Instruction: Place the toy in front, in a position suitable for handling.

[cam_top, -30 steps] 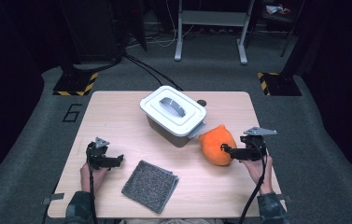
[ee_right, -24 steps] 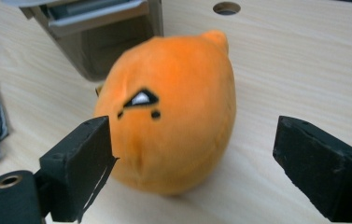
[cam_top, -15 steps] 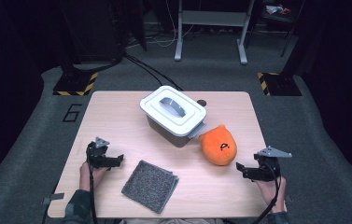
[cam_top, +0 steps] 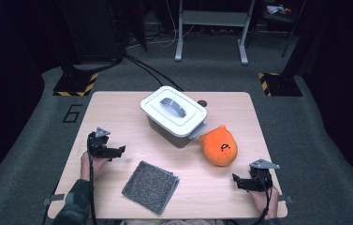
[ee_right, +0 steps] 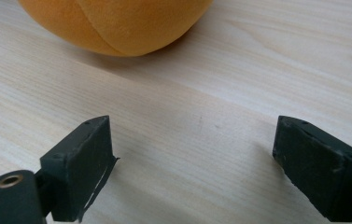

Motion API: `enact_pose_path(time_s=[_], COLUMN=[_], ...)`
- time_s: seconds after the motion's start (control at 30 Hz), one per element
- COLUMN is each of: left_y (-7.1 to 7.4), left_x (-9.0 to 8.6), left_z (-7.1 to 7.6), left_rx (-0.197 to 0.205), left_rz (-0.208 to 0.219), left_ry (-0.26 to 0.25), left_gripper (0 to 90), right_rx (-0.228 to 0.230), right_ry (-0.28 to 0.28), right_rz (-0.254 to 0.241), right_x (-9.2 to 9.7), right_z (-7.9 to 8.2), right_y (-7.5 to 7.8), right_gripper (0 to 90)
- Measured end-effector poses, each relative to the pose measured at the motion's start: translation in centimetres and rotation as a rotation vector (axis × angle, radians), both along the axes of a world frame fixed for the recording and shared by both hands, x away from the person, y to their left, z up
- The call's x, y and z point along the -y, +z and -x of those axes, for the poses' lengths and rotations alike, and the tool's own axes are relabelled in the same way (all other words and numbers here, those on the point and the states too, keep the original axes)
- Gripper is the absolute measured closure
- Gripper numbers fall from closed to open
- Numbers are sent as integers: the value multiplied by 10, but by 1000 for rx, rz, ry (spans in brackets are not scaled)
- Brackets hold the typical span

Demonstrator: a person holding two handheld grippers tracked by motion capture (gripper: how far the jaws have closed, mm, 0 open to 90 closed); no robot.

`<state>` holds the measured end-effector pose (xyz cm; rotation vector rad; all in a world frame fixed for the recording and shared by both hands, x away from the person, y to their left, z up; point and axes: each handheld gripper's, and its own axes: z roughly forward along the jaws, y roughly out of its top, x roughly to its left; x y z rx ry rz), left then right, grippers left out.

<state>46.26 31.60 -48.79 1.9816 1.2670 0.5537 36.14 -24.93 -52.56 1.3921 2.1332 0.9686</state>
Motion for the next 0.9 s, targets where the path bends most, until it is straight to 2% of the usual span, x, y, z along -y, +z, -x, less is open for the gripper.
enact_pose_path(time_s=[0.03,0.07,0.1,0.13,0.2,0.27,0.33,0.43,0.5,0.53,0.57,0.63,0.67,0.73,0.83,0.87,0.9], left_y=[0,10,10,20,25,35,39,53,59,64,67,70,76,78,84,87,87], left_x=[0,4,4,7,9,16,18,28,34,36,39,43,49,52,64,71,71], left_z=[0,-5,-5,-11,-14,-24,-28,-43,-50,-52,-55,-57,-61,-63,-69,-72,-72], left_rx=[0,20,20,25,39,53,48,64,81,77,93,98,104,102,101,100,100], left_rz=[0,13,13,21,22,28,28,13,5,6,3,-1,0,-3,21,23,23], left_ry=[0,-11,-11,-28,-37,-49,-56,-82,-89,-101,-105,-112,-135,-147,-172,-195,-195], left_gripper=[36,37,37,38,42,46,48,58,60,62,65,69,68,66,62,60,57], right_rx=[0,-9,-9,-9,-13,-10,-7,-8,-6,-5,-4,-7,-6,-4,-3,-3,-3], right_ry=[0,-4,-4,-5,-10,-10,-11,-7,-1,-3,-1,1,1,-2,-2,-3,-3], right_rz=[0,-2,-2,-2,-4,7,7,-2,6,13,19,22,21,18,17,15,15], right_x=[0,1,1,2,2,2,1,2,1,0,0,-1,-1,0,0,0,0], right_z=[0,-2,-2,-2,-2,-2,-2,-3,-2,-2,-2,-2,-2,-2,-2,-2,-2], right_y=[0,-1,-1,-1,-1,-1,-1,-1,-2,-2,-2,-2,-2,-2,-2,-2,-2], right_gripper=[114,114,114,115,116,119,120,109,107,107,107,107,108,108,109,109,109])
